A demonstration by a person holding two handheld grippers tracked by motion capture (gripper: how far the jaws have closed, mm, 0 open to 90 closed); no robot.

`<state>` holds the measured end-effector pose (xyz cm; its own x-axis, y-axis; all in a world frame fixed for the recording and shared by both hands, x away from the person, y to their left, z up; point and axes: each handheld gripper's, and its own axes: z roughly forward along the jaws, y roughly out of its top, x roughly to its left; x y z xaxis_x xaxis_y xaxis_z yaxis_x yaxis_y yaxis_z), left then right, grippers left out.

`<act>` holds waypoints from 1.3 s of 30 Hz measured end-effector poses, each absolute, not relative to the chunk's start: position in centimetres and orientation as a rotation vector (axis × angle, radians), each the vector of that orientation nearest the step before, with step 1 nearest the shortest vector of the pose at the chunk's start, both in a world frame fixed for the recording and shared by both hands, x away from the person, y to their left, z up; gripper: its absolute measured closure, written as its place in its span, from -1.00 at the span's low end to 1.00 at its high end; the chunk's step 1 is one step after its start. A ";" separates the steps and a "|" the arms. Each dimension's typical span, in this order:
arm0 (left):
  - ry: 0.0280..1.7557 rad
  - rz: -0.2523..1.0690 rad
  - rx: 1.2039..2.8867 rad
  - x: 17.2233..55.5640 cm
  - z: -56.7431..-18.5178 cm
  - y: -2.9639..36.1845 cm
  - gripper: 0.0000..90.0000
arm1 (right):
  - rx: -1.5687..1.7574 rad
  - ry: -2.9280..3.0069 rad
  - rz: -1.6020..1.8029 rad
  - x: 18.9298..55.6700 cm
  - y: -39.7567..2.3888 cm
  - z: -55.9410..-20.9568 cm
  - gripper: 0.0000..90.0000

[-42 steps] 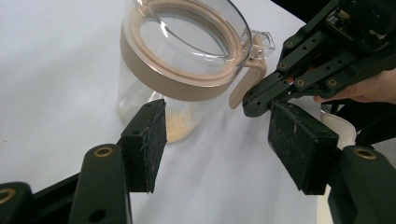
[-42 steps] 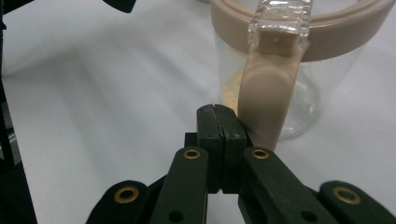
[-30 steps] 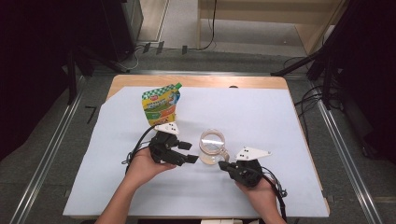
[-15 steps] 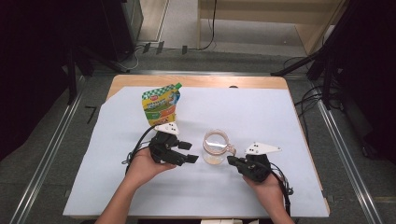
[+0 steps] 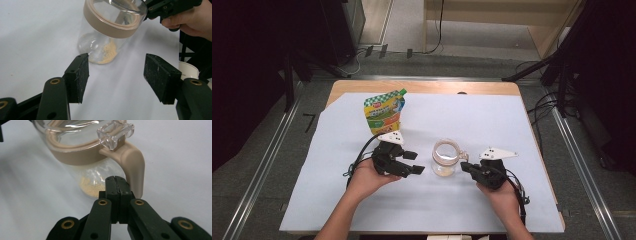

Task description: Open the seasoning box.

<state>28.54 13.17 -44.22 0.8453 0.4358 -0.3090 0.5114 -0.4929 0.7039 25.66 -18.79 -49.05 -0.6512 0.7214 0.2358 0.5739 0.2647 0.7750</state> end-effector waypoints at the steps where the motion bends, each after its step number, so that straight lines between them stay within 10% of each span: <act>1: 0.689 -0.111 2.160 28.5 -44.2 13.2 -0.16 | 1.222 2.360 1.332 25.8 -18.9 -49.1 1.00; 17: 0.691 -0.156 2.174 28.9 -44.5 12.4 -0.05 | 1.235 2.328 1.295 28.3 -19.7 -49.3 1.00; 39: 0.594 -0.096 2.167 31.3 -43.9 8.7 -0.48 | 1.268 2.348 1.302 29.1 -22.6 -47.5 1.00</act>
